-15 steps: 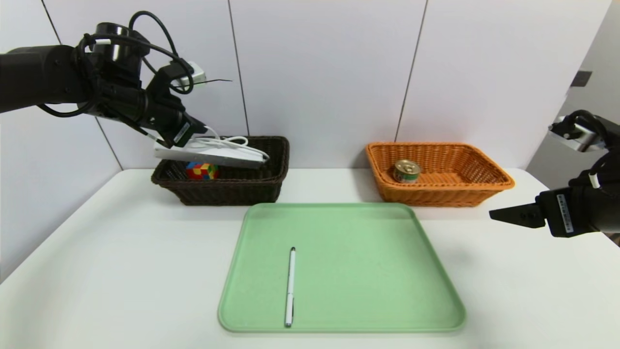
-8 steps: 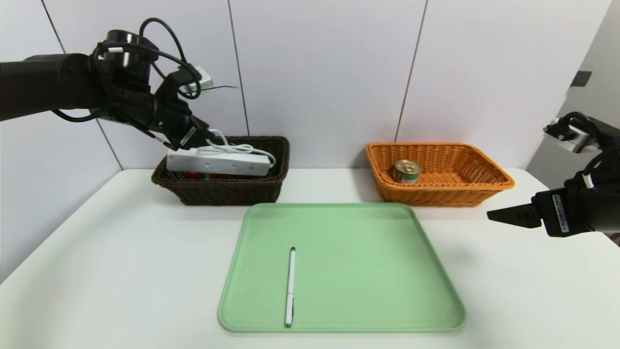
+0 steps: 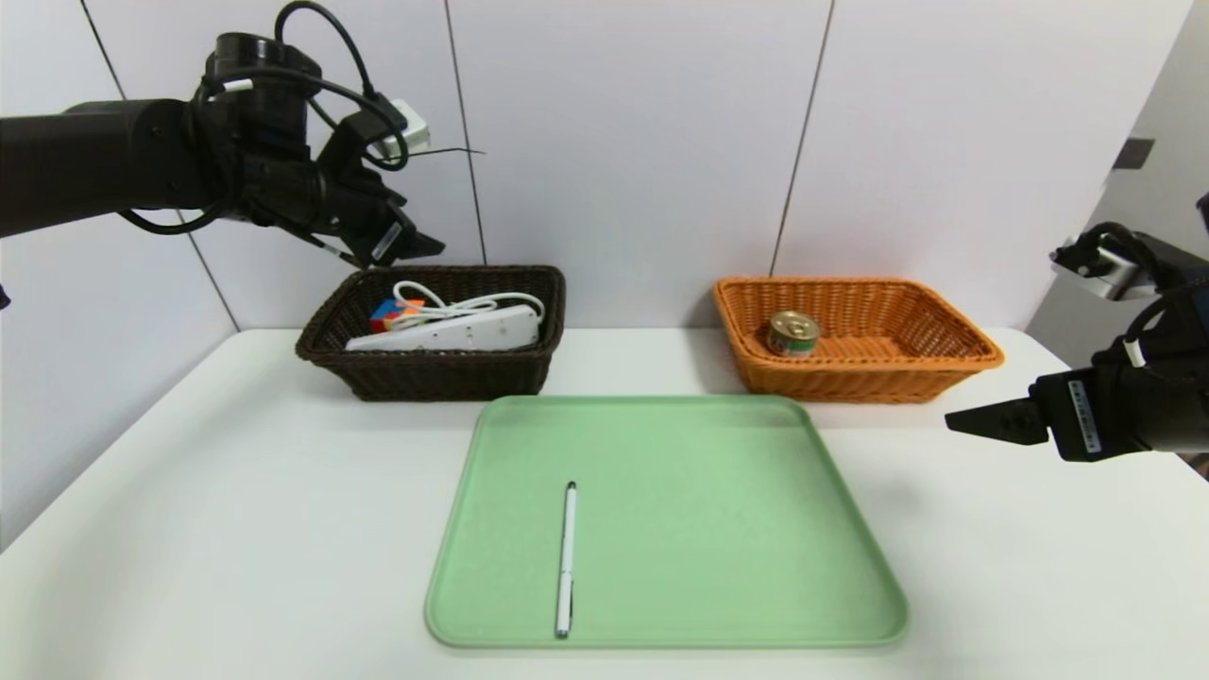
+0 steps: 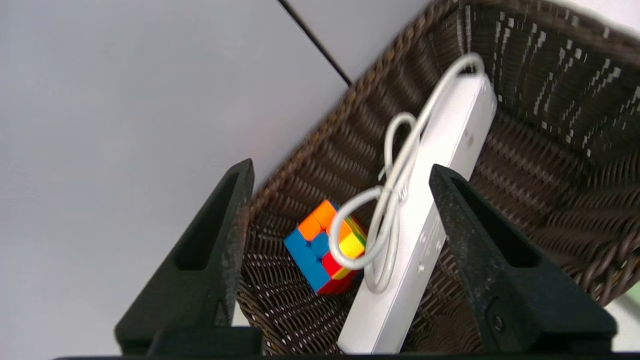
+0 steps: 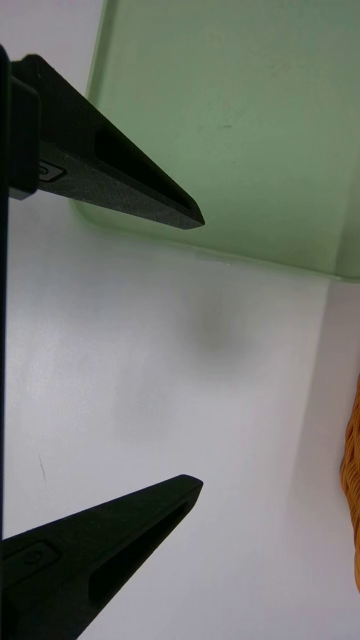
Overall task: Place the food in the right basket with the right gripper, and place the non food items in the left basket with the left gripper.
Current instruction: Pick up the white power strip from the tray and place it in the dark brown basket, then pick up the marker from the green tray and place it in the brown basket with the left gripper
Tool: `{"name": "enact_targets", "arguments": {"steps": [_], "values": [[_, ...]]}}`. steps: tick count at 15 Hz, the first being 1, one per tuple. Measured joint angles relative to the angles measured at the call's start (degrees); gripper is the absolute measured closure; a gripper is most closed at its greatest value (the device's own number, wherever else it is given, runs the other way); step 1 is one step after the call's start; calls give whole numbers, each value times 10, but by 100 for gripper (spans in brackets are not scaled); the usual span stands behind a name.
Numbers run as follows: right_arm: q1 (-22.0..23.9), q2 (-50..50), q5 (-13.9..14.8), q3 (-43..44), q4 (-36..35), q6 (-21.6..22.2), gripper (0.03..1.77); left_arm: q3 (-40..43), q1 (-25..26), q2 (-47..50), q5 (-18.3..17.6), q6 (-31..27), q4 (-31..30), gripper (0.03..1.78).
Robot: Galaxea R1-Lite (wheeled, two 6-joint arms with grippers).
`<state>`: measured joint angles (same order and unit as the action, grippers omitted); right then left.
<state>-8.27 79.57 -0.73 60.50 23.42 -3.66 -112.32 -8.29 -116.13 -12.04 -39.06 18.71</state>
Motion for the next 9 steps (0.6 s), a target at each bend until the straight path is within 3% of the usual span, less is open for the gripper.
{"name": "enact_targets", "arguments": {"steps": [3,7,9], "values": [[1,7,7,3,0,2,10,0,-60,32,52,75,39,39],[7,22,20,26,8,41,10,3,-200,70,186,272,175,28],[10,35,37,45,11,81,10,4,-258,82,212,375,257,24]]}}
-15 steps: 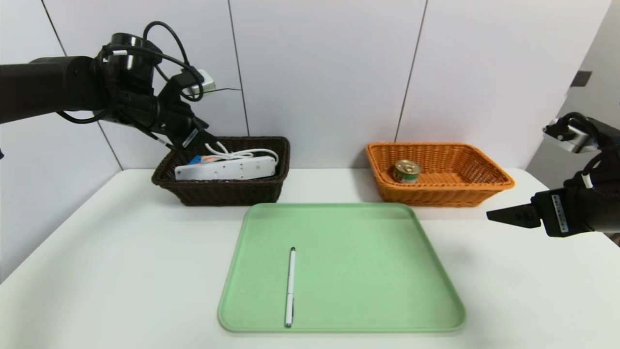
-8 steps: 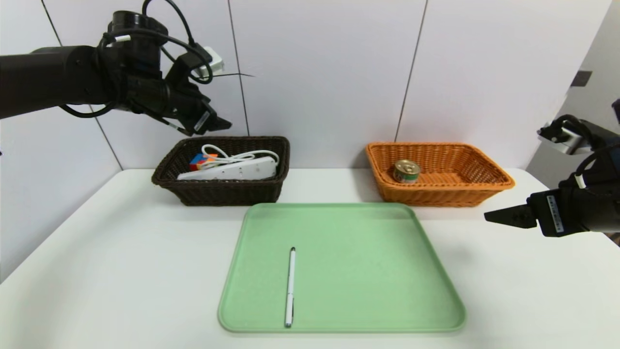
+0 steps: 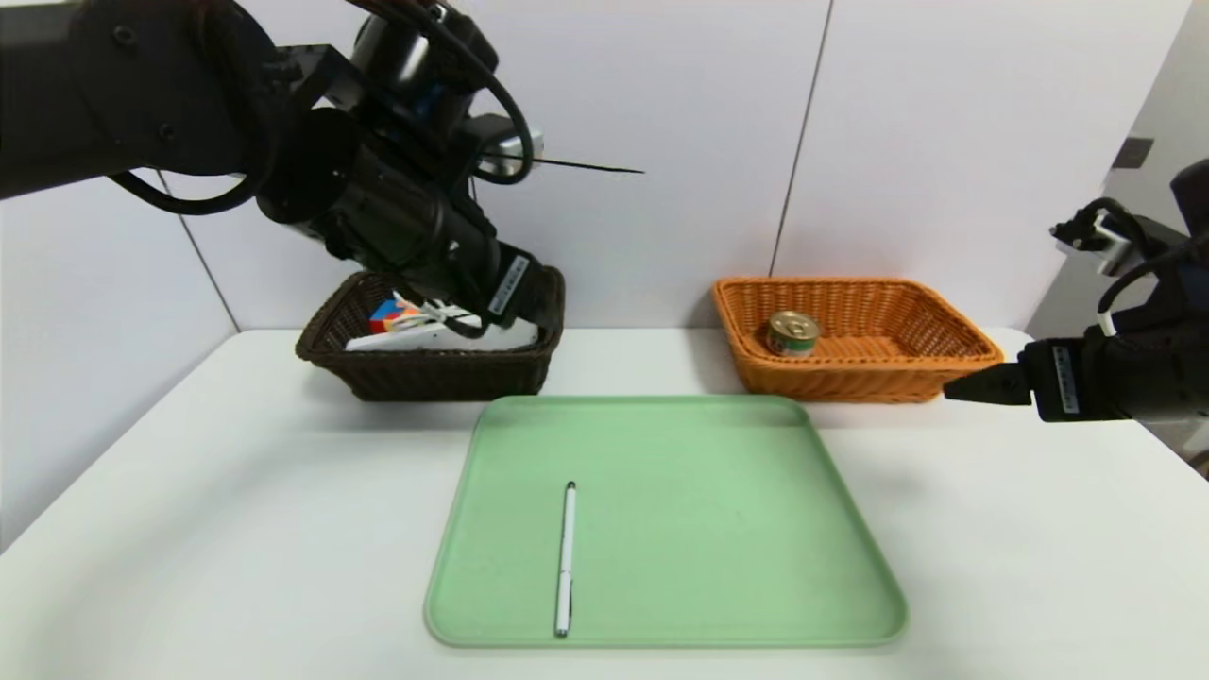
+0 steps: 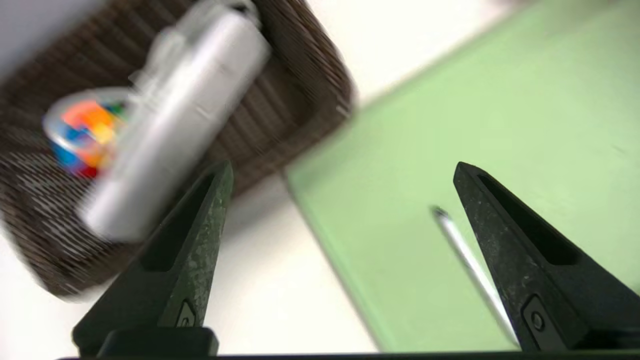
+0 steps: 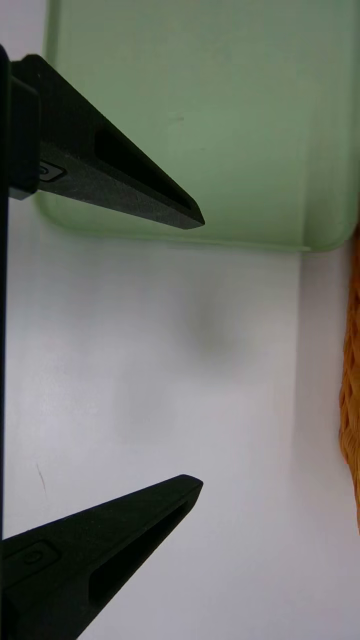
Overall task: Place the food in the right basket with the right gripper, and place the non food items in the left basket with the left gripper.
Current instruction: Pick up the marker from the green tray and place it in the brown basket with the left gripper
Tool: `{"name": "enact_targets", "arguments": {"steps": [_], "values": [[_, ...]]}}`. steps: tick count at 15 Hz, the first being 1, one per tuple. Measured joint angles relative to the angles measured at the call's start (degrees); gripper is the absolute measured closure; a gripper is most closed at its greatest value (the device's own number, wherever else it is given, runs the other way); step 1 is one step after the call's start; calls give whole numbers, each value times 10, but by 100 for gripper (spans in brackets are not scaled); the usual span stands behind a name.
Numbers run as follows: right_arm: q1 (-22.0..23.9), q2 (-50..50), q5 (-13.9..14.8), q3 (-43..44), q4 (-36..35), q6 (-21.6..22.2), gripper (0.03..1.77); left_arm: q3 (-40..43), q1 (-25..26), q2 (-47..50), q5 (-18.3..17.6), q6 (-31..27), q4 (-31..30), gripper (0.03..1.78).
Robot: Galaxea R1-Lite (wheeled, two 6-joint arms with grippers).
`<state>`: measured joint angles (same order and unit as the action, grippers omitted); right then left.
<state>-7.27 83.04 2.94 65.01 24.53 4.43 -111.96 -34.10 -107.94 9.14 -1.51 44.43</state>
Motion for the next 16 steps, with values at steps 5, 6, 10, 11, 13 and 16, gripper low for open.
{"name": "enact_targets", "arguments": {"steps": [5,6,10,11,13,16], "values": [[6,15,5,15,38,24,10,4,-83,4,-4,193,86,17],[7,16,5,16,39,25,10,4,-94,1,-4,227,93,17],[9,18,5,14,45,37,10,3,-120,-35,-5,359,149,14],[9,18,5,12,45,38,10,2,-121,-45,-5,379,163,14],[10,19,5,10,45,42,10,1,-123,-61,-7,397,176,14],[11,18,5,1,45,45,10,0,-123,-77,-25,400,183,12]]}}
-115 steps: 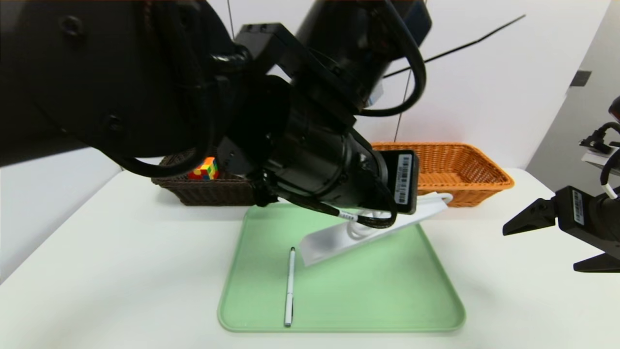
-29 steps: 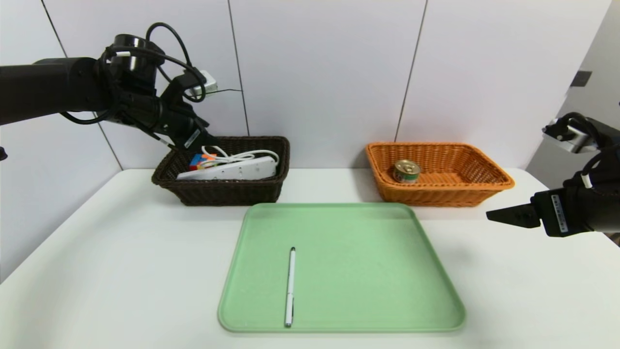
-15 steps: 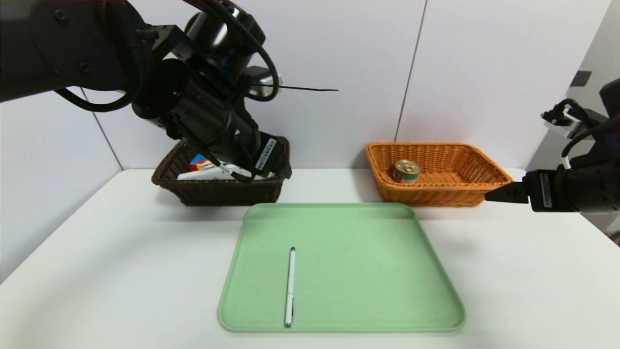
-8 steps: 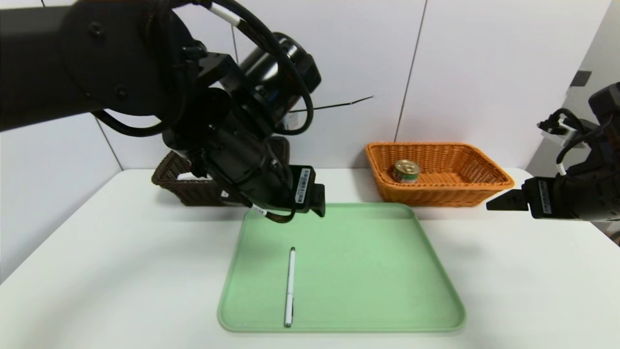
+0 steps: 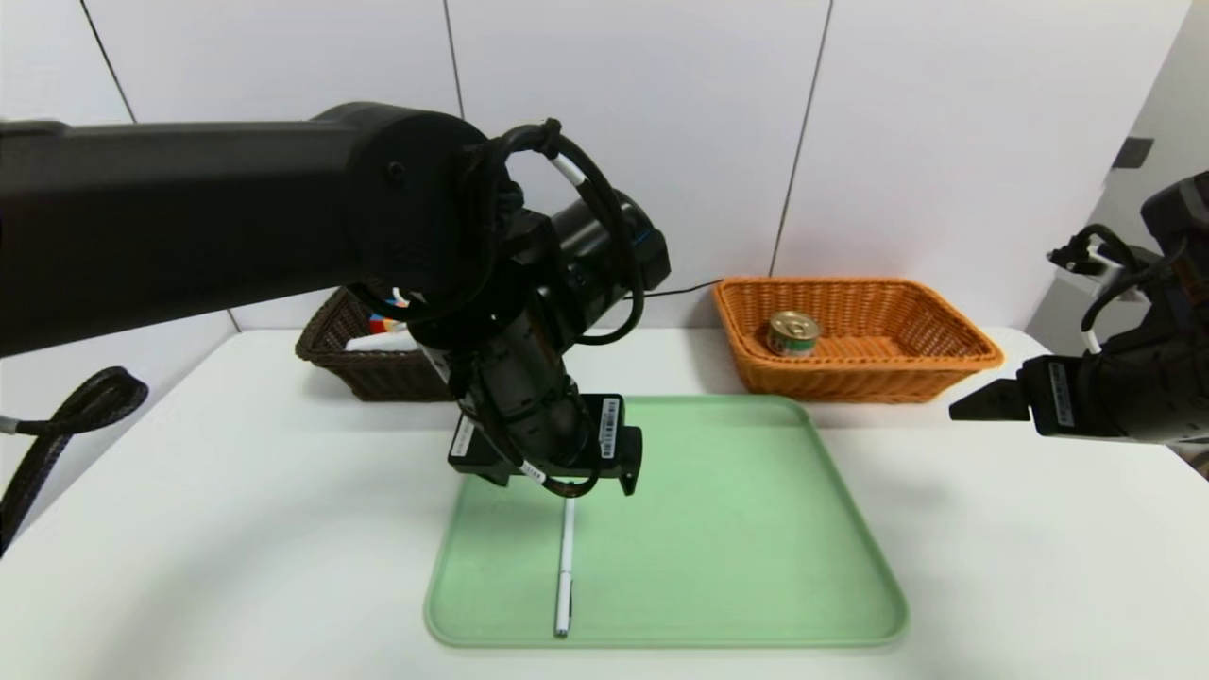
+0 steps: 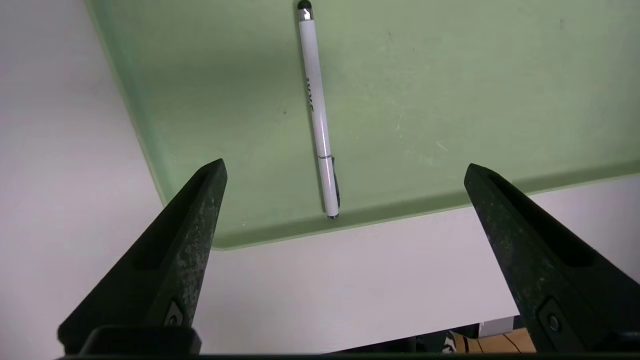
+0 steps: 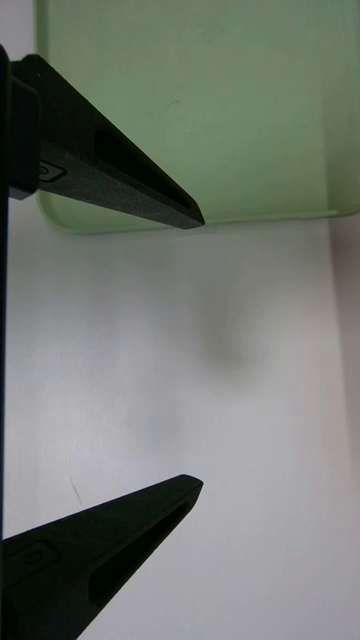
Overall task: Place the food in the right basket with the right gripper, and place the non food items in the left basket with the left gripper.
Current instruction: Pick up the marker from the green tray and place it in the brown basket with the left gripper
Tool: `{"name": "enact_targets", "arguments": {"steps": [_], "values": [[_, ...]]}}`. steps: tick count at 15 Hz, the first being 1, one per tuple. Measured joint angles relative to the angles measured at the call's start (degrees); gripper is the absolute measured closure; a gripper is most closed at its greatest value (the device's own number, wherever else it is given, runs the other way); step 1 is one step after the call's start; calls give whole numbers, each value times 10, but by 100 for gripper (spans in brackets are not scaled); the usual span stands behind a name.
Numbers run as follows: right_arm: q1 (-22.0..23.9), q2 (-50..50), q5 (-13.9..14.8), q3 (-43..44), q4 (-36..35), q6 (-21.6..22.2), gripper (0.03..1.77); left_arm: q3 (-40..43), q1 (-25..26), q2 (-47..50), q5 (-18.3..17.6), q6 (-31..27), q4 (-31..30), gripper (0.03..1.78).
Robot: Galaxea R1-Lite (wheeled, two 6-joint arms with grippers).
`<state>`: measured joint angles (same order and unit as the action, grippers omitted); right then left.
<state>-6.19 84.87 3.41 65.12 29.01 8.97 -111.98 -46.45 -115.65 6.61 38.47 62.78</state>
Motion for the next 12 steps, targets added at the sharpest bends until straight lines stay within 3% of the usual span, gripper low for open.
{"name": "enact_targets", "arguments": {"steps": [12], "values": [[5,0,0,-15,-1,6,10,0,-2,-53,-15,22,-1,12]]}}
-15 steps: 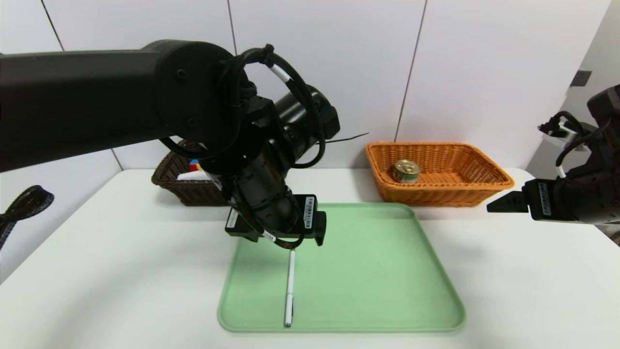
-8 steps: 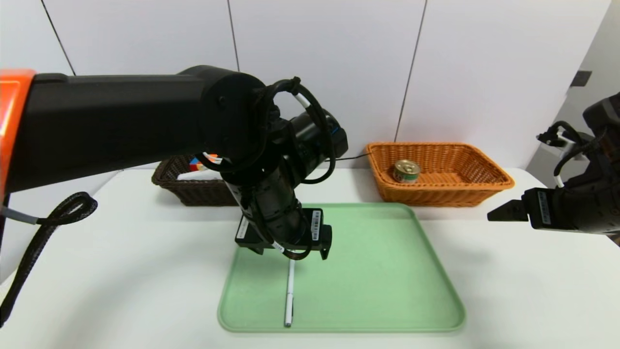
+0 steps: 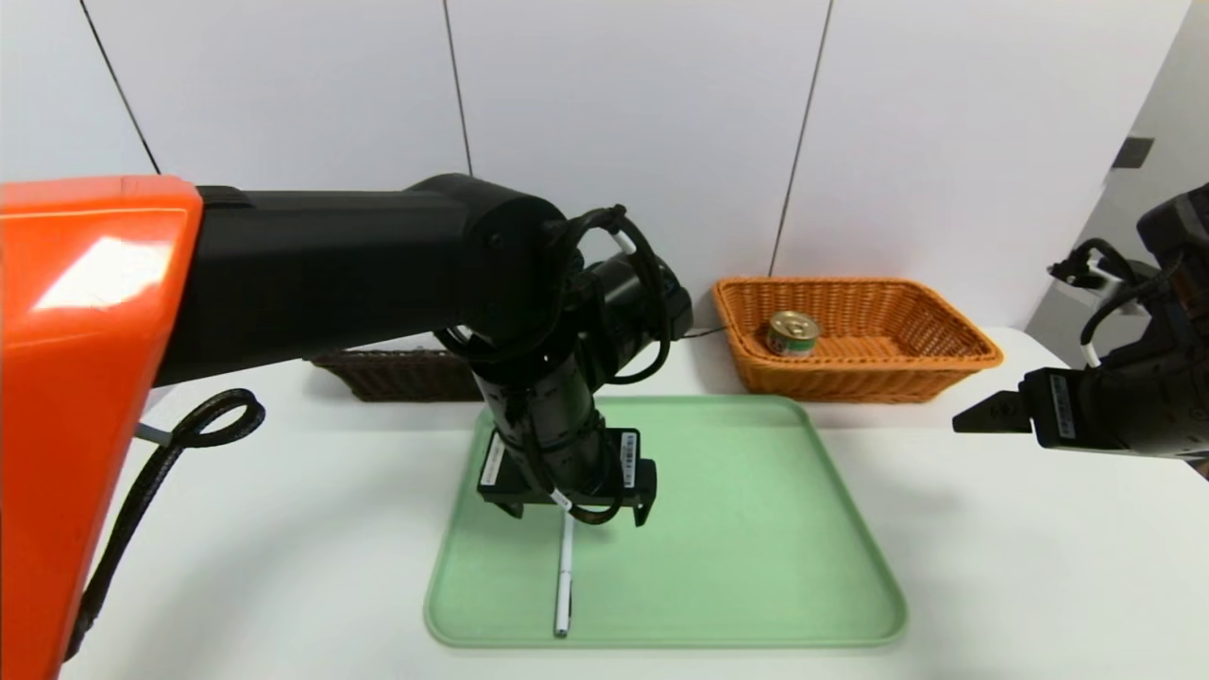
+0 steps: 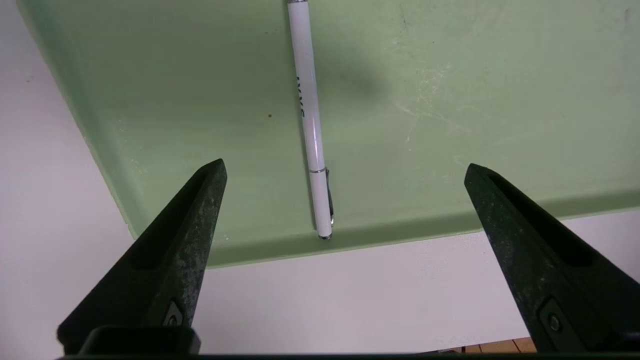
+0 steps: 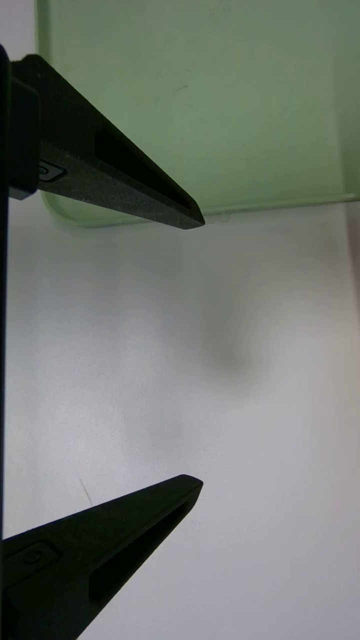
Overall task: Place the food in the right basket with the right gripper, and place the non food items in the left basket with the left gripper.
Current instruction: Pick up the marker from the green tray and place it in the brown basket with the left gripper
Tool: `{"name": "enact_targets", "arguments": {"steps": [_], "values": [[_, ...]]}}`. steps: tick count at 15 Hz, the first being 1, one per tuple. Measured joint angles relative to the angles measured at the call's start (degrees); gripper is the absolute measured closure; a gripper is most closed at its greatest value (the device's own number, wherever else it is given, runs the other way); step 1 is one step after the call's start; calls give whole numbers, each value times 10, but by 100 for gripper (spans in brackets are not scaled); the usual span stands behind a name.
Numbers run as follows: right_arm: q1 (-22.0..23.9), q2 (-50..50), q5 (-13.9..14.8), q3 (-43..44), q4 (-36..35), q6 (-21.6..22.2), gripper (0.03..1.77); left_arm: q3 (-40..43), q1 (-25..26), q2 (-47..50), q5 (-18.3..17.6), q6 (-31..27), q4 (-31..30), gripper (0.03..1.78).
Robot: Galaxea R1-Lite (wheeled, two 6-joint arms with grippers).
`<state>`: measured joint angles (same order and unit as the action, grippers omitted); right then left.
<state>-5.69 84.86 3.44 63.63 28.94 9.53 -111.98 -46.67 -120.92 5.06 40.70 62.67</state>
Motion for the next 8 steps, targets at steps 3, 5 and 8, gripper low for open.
{"name": "enact_targets", "arguments": {"steps": [3,5,8], "values": [[6,0,0,0,0,0,10,0,1,-11,-22,8,7,12],[8,0,-1,0,0,0,10,1,3,-17,-25,11,9,12],[10,1,-1,-2,0,0,10,7,9,-26,-33,11,10,12]]}}
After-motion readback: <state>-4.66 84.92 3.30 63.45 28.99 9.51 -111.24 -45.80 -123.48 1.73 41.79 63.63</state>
